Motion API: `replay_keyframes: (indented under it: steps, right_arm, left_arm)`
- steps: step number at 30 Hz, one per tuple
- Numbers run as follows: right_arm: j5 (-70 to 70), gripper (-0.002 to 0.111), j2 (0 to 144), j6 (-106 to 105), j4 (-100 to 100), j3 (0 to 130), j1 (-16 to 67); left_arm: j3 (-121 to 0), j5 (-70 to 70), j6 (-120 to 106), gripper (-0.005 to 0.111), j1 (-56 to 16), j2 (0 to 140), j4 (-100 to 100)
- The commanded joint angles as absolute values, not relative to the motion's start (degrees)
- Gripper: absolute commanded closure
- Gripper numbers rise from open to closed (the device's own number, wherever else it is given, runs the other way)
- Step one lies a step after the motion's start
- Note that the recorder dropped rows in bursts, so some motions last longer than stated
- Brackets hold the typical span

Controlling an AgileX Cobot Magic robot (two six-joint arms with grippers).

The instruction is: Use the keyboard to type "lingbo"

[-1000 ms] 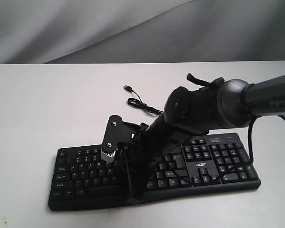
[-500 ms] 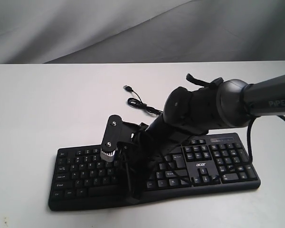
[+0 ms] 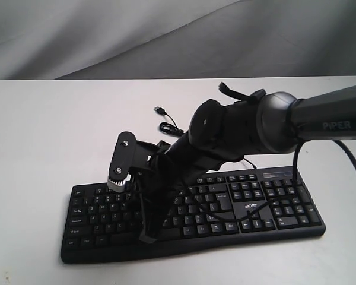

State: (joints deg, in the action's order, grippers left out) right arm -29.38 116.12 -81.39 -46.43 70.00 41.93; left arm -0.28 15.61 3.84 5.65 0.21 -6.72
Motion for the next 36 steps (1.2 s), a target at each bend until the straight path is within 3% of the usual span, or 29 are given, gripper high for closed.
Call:
replay_keyframes:
  steps: [1, 36]
  right_arm:
    - [-29.93, 0.108, 117.59, -82.11, -46.97, 70.75, 42.1]
    - [-28.37, 0.108, 118.37, -82.19, -47.31, 70.75, 42.1]
  left_arm:
    - [0.0, 14.98, 3.96, 0.106, 5.71, 0.0, -6.71]
    - [0.0, 14.98, 3.96, 0.106, 5.71, 0.0, -6.71]
